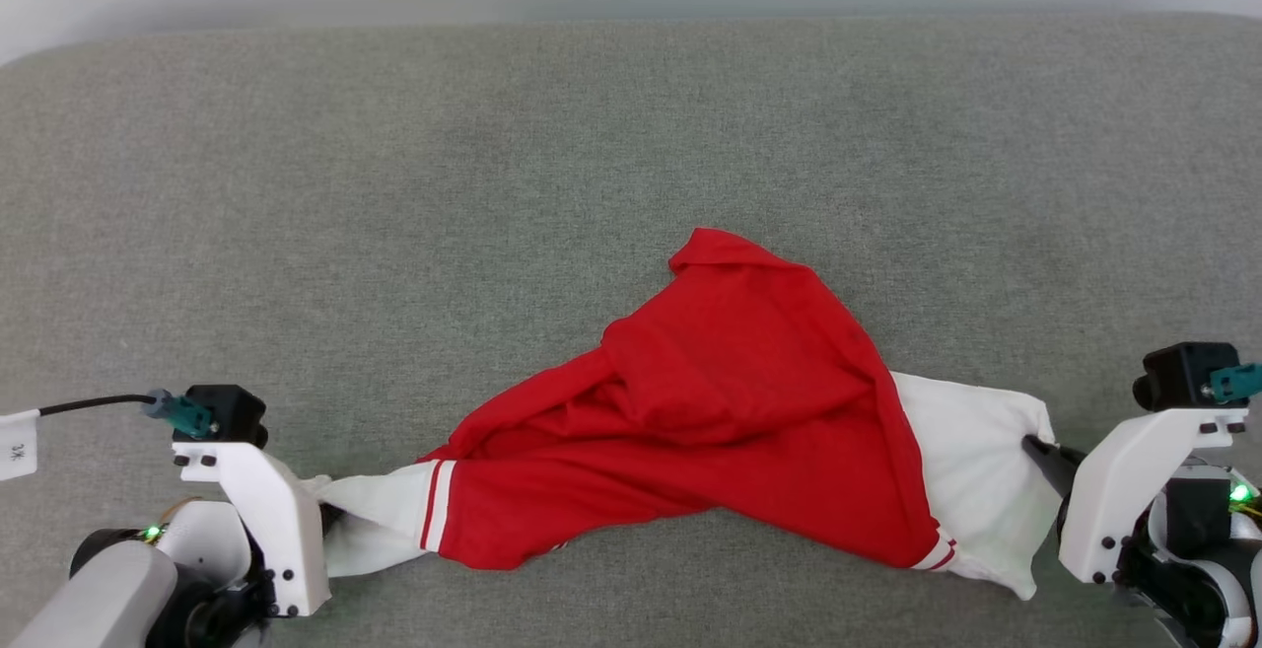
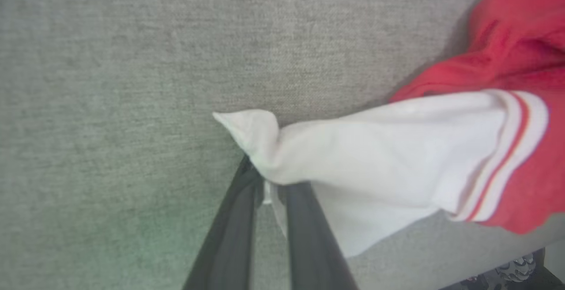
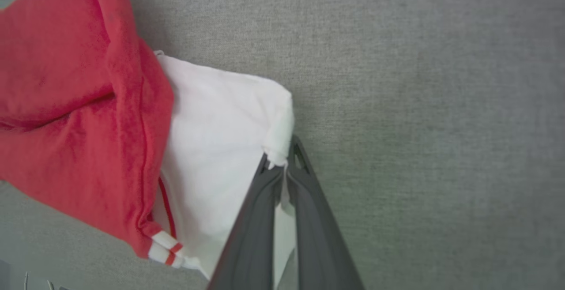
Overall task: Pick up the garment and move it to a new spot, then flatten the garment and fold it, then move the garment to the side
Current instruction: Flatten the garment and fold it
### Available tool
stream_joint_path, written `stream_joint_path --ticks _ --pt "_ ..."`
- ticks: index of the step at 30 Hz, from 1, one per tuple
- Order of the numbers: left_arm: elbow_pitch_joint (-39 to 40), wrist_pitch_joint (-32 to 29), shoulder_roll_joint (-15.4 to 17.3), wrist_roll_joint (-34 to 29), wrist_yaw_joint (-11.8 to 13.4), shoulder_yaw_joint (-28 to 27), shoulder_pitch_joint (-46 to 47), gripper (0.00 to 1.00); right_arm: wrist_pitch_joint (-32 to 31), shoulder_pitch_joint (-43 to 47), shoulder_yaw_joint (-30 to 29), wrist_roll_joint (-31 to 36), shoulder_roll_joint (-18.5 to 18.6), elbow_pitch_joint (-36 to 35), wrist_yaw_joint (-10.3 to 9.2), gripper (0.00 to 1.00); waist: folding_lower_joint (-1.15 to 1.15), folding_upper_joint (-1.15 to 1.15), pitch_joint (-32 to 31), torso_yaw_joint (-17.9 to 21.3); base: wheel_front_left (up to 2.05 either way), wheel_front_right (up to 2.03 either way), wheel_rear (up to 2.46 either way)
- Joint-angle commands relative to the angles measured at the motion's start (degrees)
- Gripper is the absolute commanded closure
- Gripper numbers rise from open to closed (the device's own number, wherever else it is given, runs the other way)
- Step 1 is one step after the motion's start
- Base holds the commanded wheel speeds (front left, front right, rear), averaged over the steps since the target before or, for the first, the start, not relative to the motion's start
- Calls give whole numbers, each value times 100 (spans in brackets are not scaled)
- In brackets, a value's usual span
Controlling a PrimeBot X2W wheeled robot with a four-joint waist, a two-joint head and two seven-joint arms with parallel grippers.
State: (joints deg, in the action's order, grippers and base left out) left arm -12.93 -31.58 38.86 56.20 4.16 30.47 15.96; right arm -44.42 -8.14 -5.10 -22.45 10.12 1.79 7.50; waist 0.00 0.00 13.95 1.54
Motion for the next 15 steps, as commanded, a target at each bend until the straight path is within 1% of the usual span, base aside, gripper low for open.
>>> stream_joint_path --ticks 1,5,8,11,15 --pt "-164 75 -284 -39 -31 183 -91 100 61 5 -26 25 51 -42 -2 100 0 0 -49 3 0 0 0" --pt "-93 609 -213 -211 44 -65 66 100 250 -30 -74 115 139 -139 -2 100 0 0 -201 -34 0 0 0" --pt "137 1039 -216 -400 170 -220 189 100 456 -124 -137 185 198 -260 -3 100 0 0 -339 -87 0 0 0" --pt "353 1433 -269 -654 350 -319 377 100 612 -235 -188 255 244 -336 -3 100 0 0 -471 -129 0 0 0" --pt "579 1854 -378 -874 502 -484 798 100 698 -567 -285 304 325 -325 -3 100 0 0 -611 -160 0 0 0"
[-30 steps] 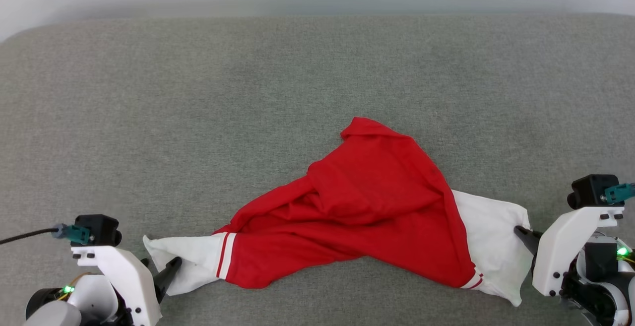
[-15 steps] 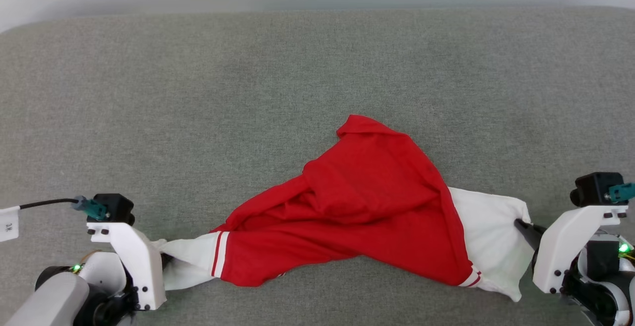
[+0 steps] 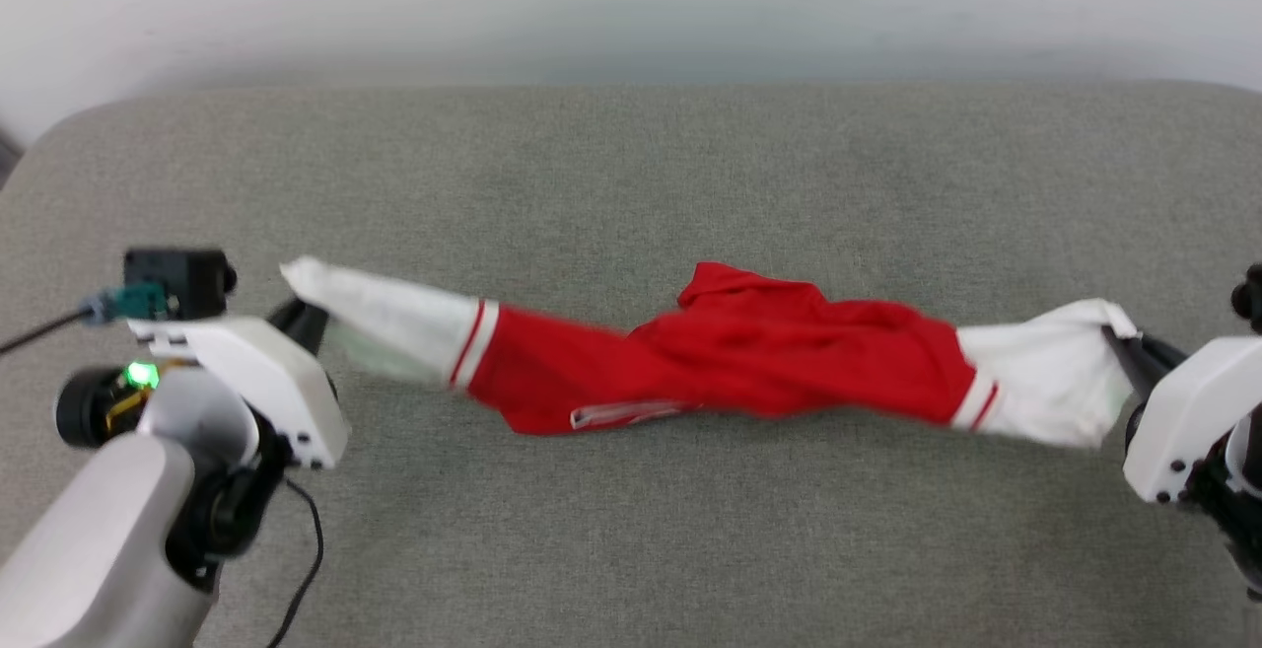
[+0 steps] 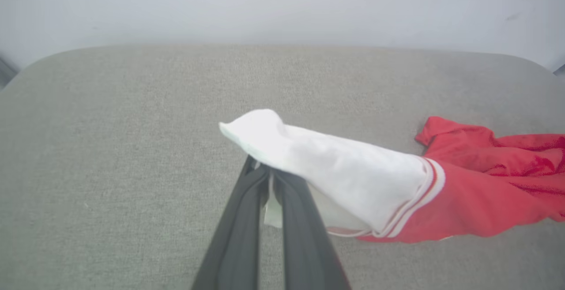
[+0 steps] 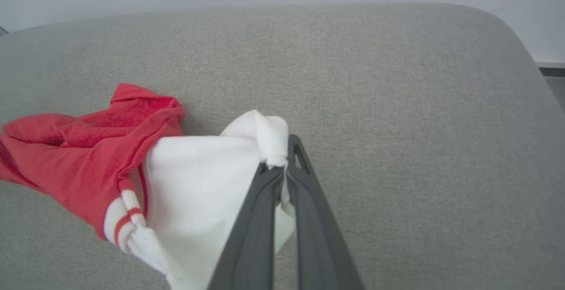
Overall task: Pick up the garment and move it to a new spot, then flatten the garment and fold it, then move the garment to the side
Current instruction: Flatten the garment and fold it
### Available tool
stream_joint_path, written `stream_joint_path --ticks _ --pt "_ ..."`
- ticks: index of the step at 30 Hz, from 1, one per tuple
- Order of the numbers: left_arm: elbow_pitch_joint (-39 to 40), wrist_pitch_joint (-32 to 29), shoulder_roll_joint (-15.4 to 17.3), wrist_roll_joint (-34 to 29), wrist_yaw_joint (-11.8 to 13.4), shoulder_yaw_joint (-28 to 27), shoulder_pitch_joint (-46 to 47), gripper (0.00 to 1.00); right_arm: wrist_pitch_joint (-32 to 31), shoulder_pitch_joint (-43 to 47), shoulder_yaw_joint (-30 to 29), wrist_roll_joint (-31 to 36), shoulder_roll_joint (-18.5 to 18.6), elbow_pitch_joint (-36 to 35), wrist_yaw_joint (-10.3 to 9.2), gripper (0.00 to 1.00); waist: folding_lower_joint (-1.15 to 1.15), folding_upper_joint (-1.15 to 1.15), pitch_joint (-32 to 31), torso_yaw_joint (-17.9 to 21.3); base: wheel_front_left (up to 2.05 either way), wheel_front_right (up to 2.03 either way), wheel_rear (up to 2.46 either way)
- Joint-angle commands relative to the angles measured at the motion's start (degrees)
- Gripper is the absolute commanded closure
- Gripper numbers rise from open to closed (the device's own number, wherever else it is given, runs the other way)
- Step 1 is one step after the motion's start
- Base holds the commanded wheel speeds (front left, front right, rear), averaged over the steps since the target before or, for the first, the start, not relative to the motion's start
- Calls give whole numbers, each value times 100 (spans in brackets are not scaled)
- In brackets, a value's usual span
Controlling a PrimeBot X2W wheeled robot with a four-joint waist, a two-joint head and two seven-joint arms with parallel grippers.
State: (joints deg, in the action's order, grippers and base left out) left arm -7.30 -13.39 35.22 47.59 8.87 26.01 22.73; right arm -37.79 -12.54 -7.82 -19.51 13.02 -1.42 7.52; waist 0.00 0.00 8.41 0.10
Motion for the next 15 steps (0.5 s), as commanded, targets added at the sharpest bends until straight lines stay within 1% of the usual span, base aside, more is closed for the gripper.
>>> stream_joint_path --ticks 1,2,6,8,12,15 --pt "66 111 -66 -69 45 -55 231 100 4 -214 -20 -16 40 15 -5 100 0 0 -90 -15 0 0 0" --pt "91 194 -75 -149 73 -93 402 100 -22 -333 -28 -34 69 20 -5 100 0 0 -108 -14 0 0 0" --pt "-43 382 -173 -309 -8 -157 1083 100 -75 -913 -29 -69 206 126 -5 100 0 0 -157 2 0 0 0" --pt "-144 450 -294 -382 -47 -156 1478 100 -128 -1260 -1 -112 237 191 -5 100 0 0 -147 14 0 0 0" --pt "-514 527 -468 -536 -171 -132 2350 100 -137 -2079 8 -108 350 320 -5 100 0 0 25 32 0 0 0" --pt "-827 617 -587 -675 -266 -121 3065 100 -94 -2805 62 -120 353 467 -5 100 0 0 255 53 0 0 0"
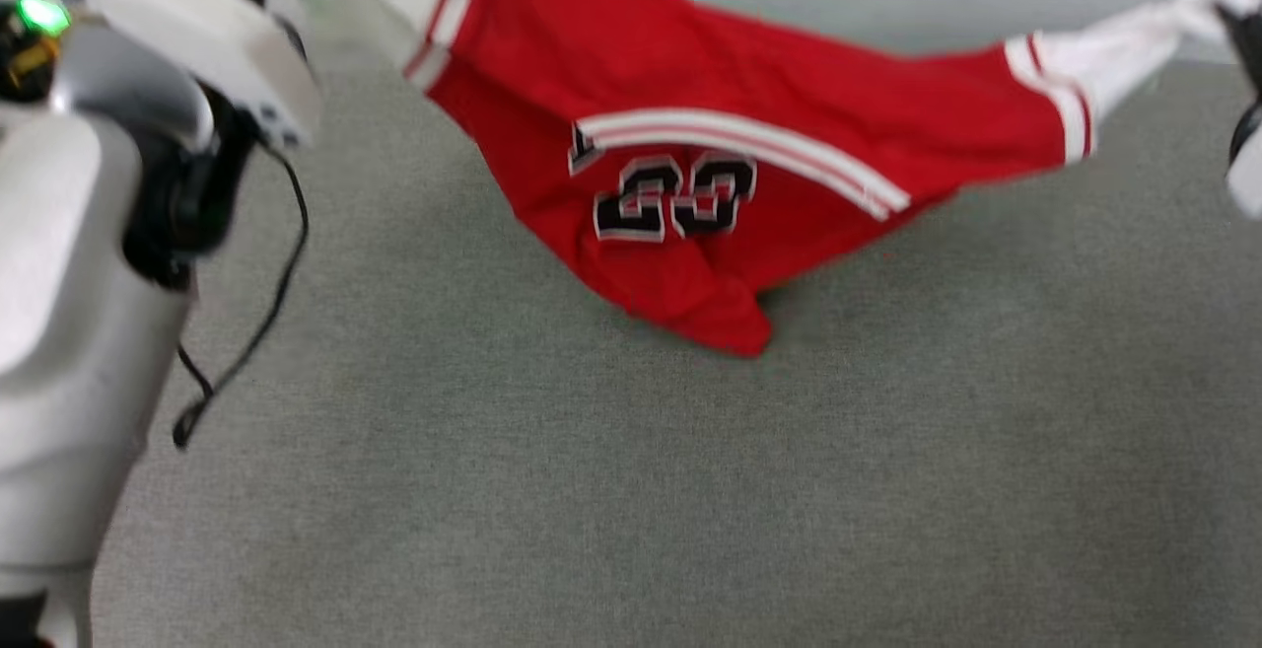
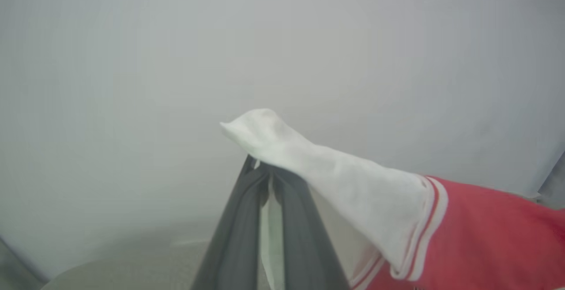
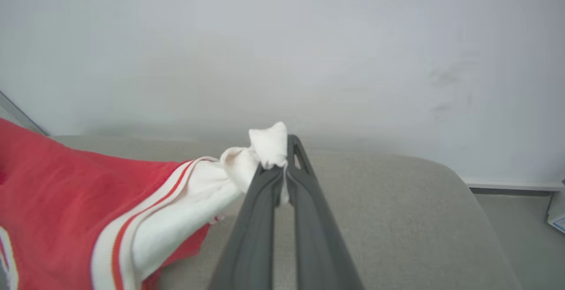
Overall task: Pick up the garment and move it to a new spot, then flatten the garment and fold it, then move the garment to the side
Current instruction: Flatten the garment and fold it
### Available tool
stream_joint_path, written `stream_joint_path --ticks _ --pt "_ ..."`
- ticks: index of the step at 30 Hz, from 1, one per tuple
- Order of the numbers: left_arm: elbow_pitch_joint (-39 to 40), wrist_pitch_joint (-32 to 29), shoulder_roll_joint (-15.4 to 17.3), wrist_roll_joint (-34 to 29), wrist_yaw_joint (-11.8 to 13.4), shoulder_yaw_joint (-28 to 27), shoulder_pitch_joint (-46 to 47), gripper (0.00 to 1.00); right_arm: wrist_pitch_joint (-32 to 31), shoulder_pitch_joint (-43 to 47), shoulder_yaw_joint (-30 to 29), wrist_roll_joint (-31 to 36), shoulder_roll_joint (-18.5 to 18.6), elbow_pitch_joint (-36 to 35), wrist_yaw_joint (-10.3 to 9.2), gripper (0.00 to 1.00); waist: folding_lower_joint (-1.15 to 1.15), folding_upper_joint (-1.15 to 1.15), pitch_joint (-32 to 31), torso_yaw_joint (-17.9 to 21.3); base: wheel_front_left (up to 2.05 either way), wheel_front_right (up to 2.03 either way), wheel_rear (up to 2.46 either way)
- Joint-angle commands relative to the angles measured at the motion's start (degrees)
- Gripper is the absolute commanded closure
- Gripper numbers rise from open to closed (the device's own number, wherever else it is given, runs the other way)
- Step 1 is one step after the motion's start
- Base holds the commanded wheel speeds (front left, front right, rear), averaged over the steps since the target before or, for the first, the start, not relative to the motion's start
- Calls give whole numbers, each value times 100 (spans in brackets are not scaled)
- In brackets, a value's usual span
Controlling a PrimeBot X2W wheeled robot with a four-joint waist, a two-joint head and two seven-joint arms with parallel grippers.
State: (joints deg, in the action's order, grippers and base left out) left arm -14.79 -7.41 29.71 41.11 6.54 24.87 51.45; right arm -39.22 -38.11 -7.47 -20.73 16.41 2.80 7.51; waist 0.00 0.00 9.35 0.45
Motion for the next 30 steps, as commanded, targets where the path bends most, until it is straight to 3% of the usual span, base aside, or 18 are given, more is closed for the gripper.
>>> stream_joint_path --ticks 1,8,18,24,30 --pt "-185 64 -88 -77 -59 -4 427 100 49 -470 59 15 18 118 -4 100 0 0 258 25 0 0 0" --pt "-1041 427 -283 -239 -222 -215 2158 100 707 -2335 300 118 -55 661 -4 100 0 0 1078 114 0 0 0" --pt "-1536 957 -78 -519 -446 -456 3985 100 2073 -4487 443 275 -257 1564 -4 100 0 0 2096 360 0 0 0" --pt "-1689 1368 -74 -600 -593 -528 4648 100 2789 -5396 566 277 -281 2163 -4 100 0 0 2629 390 0 0 0" --pt "-1993 1551 -104 -498 -735 -552 4633 100 3150 -5712 779 128 -288 2687 -4 100 0 0 3041 394 0 0 0"
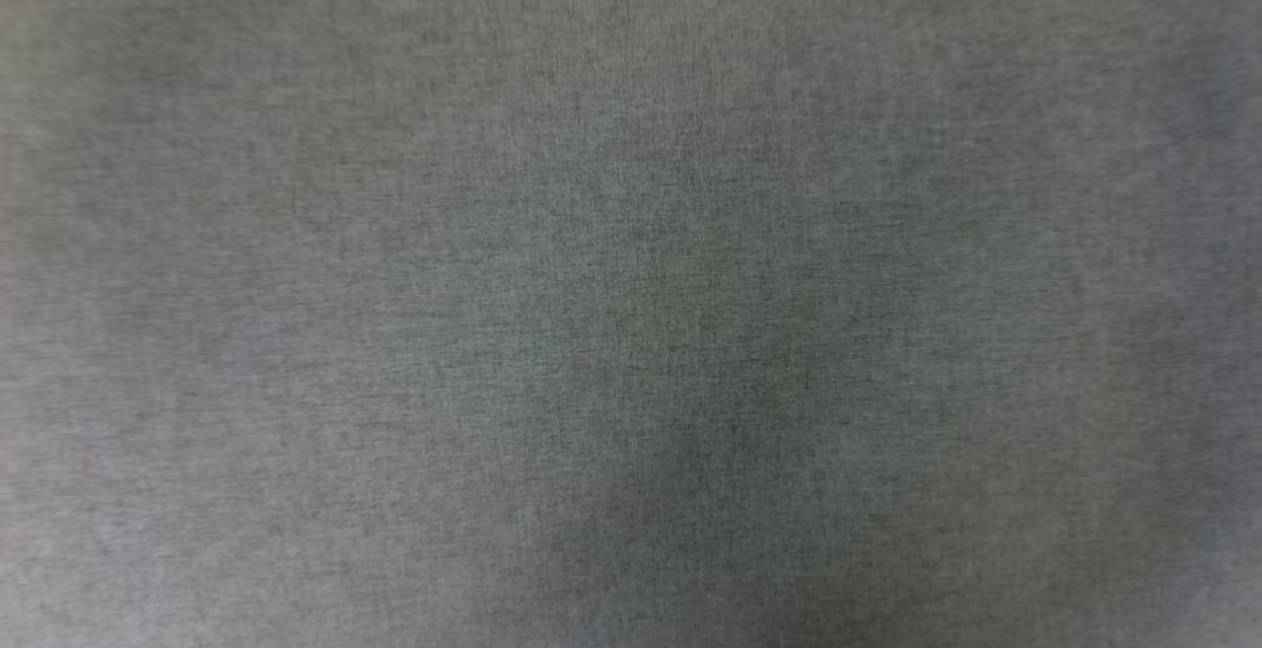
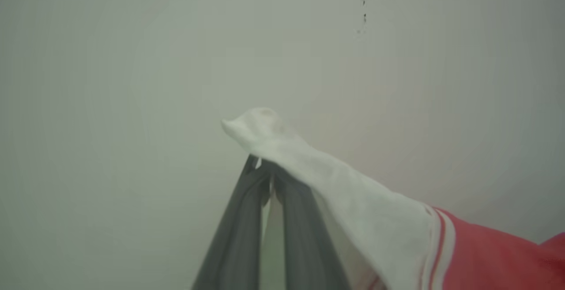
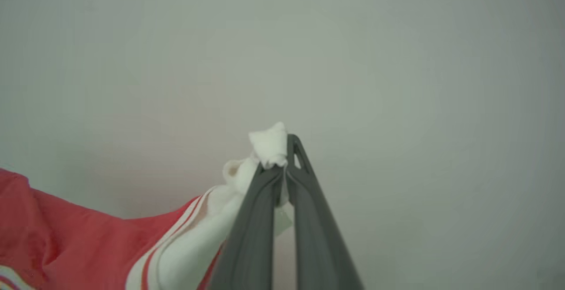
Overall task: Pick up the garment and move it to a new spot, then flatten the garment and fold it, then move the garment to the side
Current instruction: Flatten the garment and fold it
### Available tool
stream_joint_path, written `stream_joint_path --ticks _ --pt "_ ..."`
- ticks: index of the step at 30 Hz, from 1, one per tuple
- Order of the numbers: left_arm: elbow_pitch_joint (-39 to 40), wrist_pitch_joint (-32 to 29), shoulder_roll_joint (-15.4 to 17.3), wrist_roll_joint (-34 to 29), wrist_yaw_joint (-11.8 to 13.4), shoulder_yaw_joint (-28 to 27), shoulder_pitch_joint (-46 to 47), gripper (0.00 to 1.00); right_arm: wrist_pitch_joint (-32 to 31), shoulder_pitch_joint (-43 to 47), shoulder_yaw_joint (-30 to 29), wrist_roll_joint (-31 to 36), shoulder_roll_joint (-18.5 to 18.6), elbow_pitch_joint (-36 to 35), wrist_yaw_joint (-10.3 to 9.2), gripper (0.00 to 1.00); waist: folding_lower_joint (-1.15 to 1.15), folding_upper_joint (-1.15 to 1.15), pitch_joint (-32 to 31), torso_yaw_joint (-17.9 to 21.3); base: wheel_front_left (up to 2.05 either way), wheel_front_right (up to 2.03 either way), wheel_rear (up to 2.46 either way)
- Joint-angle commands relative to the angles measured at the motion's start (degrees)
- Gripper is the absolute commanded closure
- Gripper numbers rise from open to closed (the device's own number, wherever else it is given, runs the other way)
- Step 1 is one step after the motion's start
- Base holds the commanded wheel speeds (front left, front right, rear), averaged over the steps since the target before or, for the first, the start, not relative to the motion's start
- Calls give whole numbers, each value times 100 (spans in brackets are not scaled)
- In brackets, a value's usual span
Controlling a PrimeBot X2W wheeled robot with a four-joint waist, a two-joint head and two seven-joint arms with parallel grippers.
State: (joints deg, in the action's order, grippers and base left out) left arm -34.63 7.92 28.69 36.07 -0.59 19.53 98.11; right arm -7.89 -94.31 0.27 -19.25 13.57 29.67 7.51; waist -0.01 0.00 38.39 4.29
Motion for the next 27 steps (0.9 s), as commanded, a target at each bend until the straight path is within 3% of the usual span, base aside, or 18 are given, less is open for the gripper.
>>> stream_joint_path --ticks 1,10,17,27 --pt "-85 46 -12 34 -53 -8 -91 100 66 -77 57 -45 -17 118 -4 100 1 0 183 10 0 0 0" --pt "-1044 506 -287 277 -422 59 -832 100 603 364 550 -324 -162 1232 -4 100 1 0 200 -12 0 0 0" --pt "-1522 703 -485 360 -634 208 -2032 100 737 1573 1015 -660 -250 1798 -4 100 1 0 -452 -15 0 0 0" --pt "-106 738 -579 256 -607 -762 -4878 100 1088 3964 1597 -1340 -48 1244 -3 100 1 0 -1709 45 0 0 0"
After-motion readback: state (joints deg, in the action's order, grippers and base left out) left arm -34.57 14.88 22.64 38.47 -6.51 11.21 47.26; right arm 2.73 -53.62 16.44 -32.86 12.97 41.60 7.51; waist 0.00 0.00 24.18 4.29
